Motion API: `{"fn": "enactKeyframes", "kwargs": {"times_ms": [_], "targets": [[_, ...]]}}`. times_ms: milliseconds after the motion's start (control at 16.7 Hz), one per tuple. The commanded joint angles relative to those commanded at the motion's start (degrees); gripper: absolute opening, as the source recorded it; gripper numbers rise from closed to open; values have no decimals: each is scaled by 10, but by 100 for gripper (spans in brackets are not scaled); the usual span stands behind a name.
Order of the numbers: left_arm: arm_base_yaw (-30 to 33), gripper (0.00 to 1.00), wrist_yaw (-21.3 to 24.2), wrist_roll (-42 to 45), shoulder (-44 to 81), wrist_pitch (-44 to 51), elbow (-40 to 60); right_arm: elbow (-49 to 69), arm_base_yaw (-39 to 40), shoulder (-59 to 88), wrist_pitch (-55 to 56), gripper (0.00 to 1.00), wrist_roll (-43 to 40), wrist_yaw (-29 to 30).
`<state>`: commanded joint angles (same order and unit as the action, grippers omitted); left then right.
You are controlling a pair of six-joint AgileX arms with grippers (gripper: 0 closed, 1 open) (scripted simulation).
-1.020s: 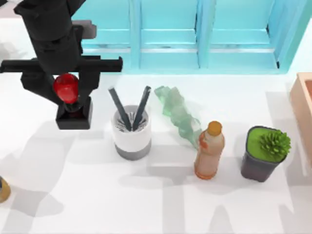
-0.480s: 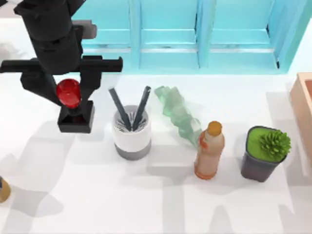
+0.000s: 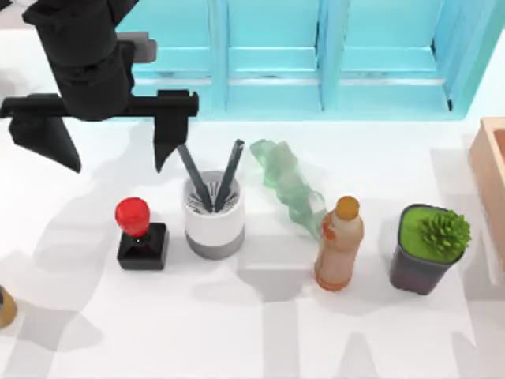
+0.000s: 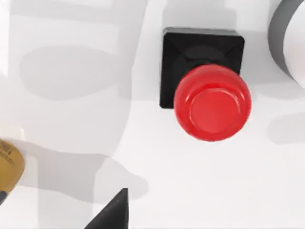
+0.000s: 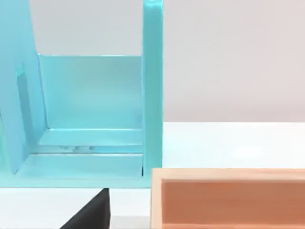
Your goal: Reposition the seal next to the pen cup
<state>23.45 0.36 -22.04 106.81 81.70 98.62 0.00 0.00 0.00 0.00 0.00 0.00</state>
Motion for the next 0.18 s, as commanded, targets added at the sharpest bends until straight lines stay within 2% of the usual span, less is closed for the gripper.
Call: {"fn": "enactKeyframes", "kwargs": {"times_ms": [180], "targets": [[0,100,0,0,0,0,0,0,0,0,0,100,0,0]]}}
